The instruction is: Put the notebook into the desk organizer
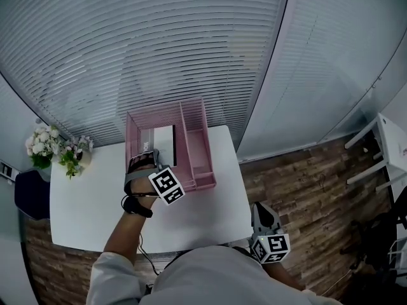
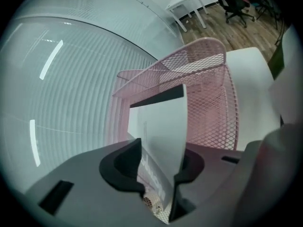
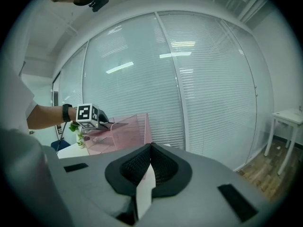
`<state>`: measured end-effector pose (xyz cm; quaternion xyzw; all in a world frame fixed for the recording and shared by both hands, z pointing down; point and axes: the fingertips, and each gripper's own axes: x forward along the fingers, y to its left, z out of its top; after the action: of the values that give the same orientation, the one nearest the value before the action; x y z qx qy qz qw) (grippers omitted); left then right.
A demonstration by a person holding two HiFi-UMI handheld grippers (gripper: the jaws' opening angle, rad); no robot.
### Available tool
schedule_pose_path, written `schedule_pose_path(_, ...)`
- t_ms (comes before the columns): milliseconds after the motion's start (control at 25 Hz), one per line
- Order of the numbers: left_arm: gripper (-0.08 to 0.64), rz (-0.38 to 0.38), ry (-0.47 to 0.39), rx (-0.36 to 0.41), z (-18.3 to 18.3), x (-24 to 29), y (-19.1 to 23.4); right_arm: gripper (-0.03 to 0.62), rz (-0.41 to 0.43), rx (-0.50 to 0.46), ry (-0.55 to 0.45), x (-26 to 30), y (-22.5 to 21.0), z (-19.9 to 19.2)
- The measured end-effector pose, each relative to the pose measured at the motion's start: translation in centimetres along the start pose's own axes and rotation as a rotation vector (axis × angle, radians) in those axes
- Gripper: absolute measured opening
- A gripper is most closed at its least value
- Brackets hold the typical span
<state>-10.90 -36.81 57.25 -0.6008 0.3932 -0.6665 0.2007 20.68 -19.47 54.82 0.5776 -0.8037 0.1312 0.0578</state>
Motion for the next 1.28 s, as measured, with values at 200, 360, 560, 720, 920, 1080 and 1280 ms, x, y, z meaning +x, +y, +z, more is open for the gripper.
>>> schedule_pose_path(200,0.188,-0.131,0.005,-0.004,-0.2,0.2,-0.5,0.012,0.005,0.007,0.000,0.7,0.3,0.0)
schedule_pose_path(360,0.254,-0.299,0.001,-0.020,-0.2,-0.5,-0.8,0.012,0.002,0.010,0.006,0.9,0.4,-0.1)
schedule_pose_path(560,0.308,-0.459,-0.013,0.037,-0.1,-2.0,-1.7,0.012,0.000,0.018,0.003,1.3,0.3,-0.1)
schedule_pose_path(720,0.308,-0.487,-0.026,0.062,-0.3,-2.7,-2.3,0.012,0.000,0.024,0.001,1.4,0.4,-0.1)
schedule_pose_path(920,0.308,-0.500,-0.048,0.052,-0.1,-3.5,-3.1,0.012,0.009,0.023,-0.001,1.8,0.6,0.1)
schedule_pose_path(1080,0.307,-0.479,-0.070,0.023,-0.2,-3.9,-2.7,0.012,0.028,0.014,-0.005,2.3,1.3,0.5)
schedule_pose_path(1280,0.259,-0.386,-0.154,-0.090,0.1,-5.5,-0.6,0.012,0.057,0.003,-0.022,2.7,2.3,1.5)
